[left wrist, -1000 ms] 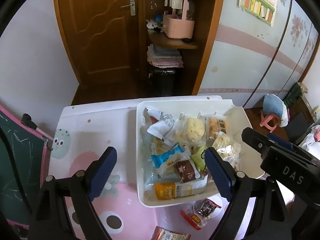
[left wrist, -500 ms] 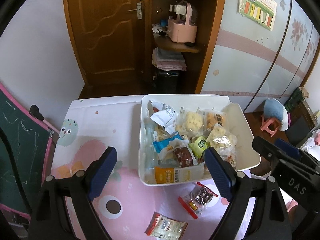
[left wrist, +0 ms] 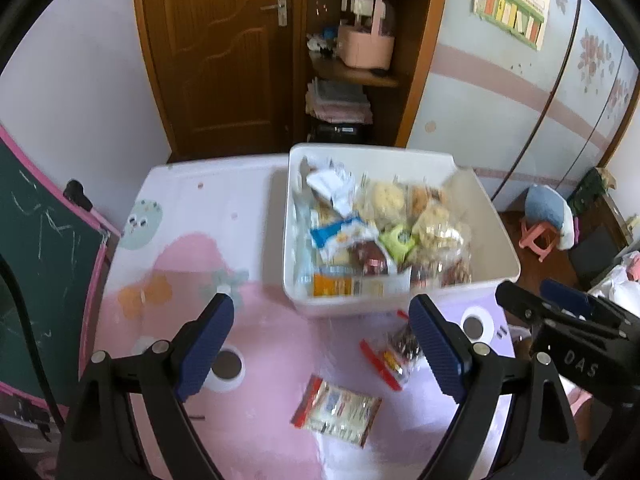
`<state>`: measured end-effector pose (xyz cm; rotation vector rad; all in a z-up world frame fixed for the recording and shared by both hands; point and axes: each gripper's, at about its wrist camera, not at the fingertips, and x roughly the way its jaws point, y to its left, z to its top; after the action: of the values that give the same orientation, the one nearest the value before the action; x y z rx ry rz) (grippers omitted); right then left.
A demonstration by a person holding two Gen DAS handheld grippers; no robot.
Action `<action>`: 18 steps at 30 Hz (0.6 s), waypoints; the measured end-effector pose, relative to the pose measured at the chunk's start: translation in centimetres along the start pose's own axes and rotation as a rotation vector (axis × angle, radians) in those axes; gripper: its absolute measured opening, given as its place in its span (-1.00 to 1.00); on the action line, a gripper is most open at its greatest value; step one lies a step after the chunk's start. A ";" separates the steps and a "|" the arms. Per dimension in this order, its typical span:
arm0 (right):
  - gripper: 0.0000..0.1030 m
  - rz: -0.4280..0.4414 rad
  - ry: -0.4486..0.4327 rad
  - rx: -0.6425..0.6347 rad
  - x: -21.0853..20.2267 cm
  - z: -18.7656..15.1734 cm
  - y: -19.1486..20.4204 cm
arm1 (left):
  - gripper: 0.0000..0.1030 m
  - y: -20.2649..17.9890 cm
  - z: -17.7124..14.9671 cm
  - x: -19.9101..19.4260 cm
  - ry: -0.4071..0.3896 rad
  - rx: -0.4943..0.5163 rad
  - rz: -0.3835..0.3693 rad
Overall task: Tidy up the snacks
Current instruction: 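Withdraw both tools from the tray toward the last two packets, then grasp the white barcode packet with the left tool while the right tool grasps the red-edged dark packet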
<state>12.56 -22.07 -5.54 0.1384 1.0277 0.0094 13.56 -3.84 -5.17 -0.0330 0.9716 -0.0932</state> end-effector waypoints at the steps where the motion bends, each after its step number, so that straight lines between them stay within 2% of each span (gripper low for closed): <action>1: 0.34 0.001 0.009 -0.001 0.3 -0.3 -0.1 | 0.72 -0.1 -0.7 0.4 0.018 0.003 -0.001; 10: 0.34 -0.006 0.100 0.044 3.8 -2.9 -1.8 | 0.72 0.2 -6.9 4.9 0.195 -0.001 0.012; 18: 0.34 0.041 0.144 0.058 6.1 -4.0 -2.3 | 0.72 -0.4 -10.3 9.5 0.341 0.004 -0.035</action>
<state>12.14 -23.46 -13.08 0.2139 1.1691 0.0268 10.33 -4.95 -18.74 -0.0308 1.3116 -0.1358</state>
